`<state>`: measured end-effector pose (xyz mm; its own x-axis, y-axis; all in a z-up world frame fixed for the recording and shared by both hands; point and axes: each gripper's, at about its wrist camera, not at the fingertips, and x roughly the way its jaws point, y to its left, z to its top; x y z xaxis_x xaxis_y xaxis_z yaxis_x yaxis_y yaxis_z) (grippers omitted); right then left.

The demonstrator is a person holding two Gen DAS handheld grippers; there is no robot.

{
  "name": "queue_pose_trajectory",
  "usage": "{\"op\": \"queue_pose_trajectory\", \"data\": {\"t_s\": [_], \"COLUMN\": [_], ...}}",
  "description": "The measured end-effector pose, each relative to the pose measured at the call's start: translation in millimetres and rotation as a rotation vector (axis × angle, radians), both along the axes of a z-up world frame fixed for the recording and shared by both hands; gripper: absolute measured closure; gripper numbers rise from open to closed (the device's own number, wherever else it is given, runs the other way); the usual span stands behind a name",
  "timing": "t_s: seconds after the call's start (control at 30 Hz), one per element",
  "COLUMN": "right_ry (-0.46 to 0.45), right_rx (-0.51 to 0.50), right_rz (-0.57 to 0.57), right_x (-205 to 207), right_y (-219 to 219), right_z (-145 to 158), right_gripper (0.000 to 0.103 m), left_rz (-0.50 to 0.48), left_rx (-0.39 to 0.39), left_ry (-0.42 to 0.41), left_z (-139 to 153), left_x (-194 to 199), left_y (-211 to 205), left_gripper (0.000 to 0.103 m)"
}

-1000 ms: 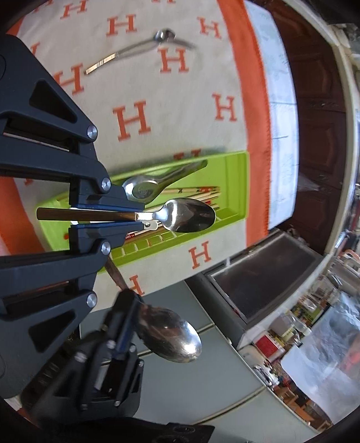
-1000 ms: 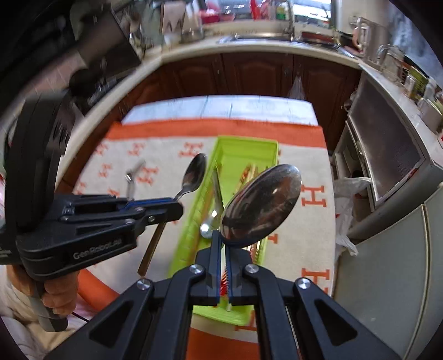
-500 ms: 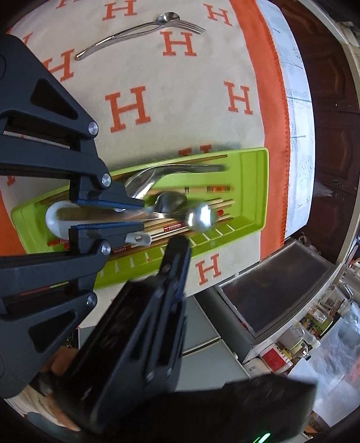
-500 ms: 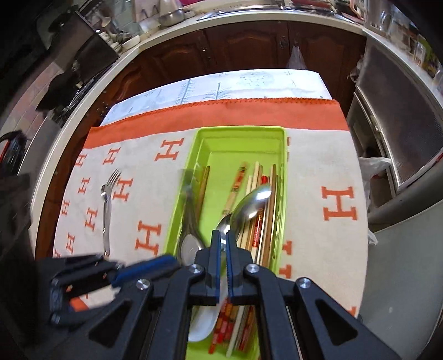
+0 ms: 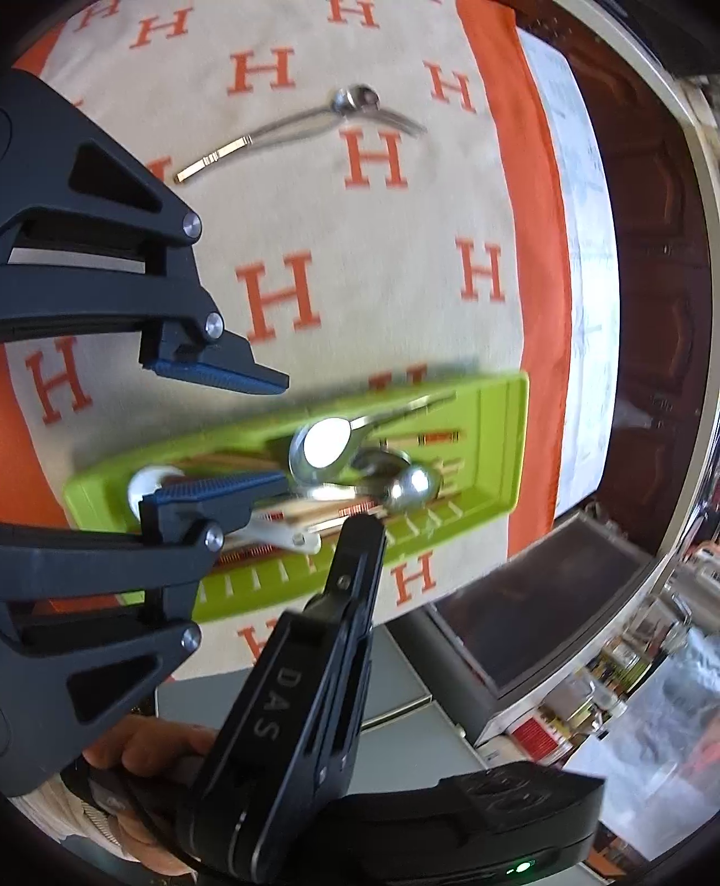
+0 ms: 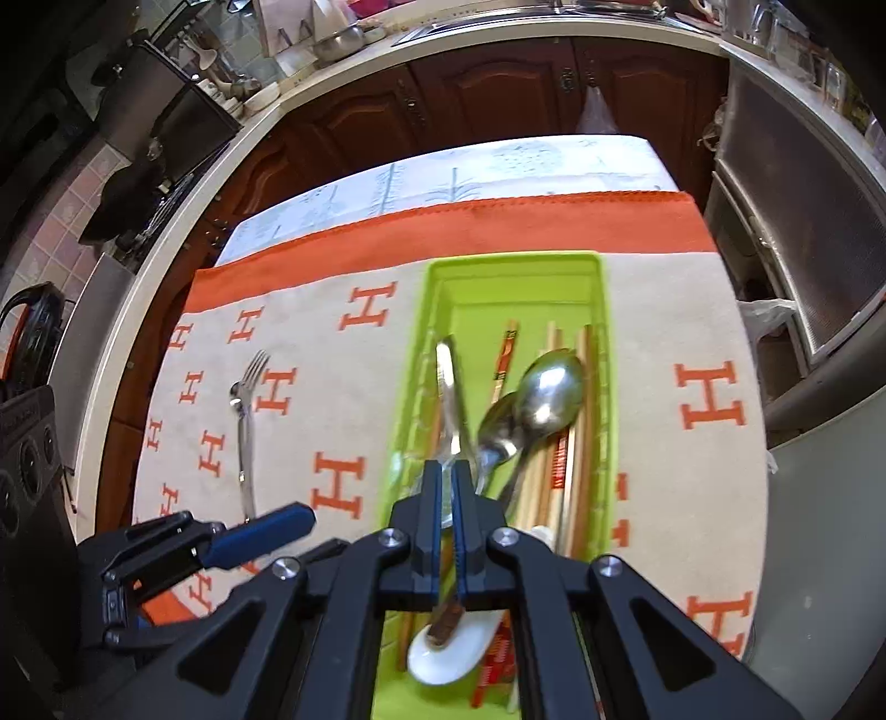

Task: Organize utensils
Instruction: 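Move both open tools back over the last teaspoon and fork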

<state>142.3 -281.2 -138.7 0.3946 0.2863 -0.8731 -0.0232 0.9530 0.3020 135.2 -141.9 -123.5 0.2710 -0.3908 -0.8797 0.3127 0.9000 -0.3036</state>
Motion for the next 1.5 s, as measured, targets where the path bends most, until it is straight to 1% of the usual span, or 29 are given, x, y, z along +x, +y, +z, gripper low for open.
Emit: {"op": "queue_pose_trajectory", "data": {"t_s": [0.2,0.4,0.5,0.67,0.7,0.77,0.83,0.87,0.9,0.97,1.0,1.1,1.23,1.33,1.5], "right_ry": [0.014,0.046,0.066,0.079,0.078,0.075,0.063,0.060,0.057,0.057,0.058,0.071,0.111,0.132,0.154], "right_rx": [0.025,0.030,0.033,0.036,0.036,0.034,0.029,0.026,0.022,0.015,0.014,0.010,0.001,-0.014,-0.041], "right_rz": [0.055,0.134,0.160,0.189,0.192,0.197,0.201,0.206,0.211,0.218,0.223,0.235,0.235,0.232,0.223], "right_x": [-4.9,-6.1,-2.2,7.1,10.0,15.7,21.2,23.2,26.2,32.2,34.9,45.6,60.4,67.8,77.4], "right_y": [31.6,73.3,92.8,119.4,124.9,133.2,143.1,147.1,152.2,160.6,164.2,178.4,192.7,199.7,204.4], "right_z": [-1.3,-9.2,-14.4,-17.4,-17.3,-16.4,-14.0,-13.4,-12.6,-12.9,-13.4,-20.8,-39.9,-52.5,-69.0], "right_gripper": [0.100,0.099,0.099,0.098,0.097,0.084,0.080,0.080,0.080,0.080,0.080,0.080,0.080,0.080,0.080], "left_rz": [0.071,0.167,0.211,0.289,0.304,0.328,0.348,0.357,0.364,0.381,0.383,0.387,0.393,0.390,0.387], "left_rx": [0.037,0.071,0.092,0.113,0.115,0.121,0.126,0.124,0.122,0.115,0.119,0.143,0.159,0.182,0.189], "left_ry": [0.009,0.042,0.047,0.045,0.043,0.035,0.026,0.024,0.022,0.004,-0.003,-0.006,0.009,-0.001,-0.002], "left_z": [-0.8,-9.4,-13.8,-12.3,-11.4,-8.9,-6.2,-4.8,-3.8,-1.8,-1.7,-6.3,-18.0,-25.2,-32.7], "left_x": [2.1,5.4,5.4,10.2,11.9,14.3,16.9,19.1,20.0,22.1,23.3,27.5,30.8,31.5,32.9], "left_y": [37.9,95.2,123.3,170.7,179.1,192.5,204.4,210.9,213.7,222.3,223.7,226.5,227.3,227.1,230.0], "left_gripper": [0.077,0.077,0.077,0.077,0.077,0.077,0.076,0.071,0.062,0.054,0.052,0.052,0.052,0.052,0.052]}}
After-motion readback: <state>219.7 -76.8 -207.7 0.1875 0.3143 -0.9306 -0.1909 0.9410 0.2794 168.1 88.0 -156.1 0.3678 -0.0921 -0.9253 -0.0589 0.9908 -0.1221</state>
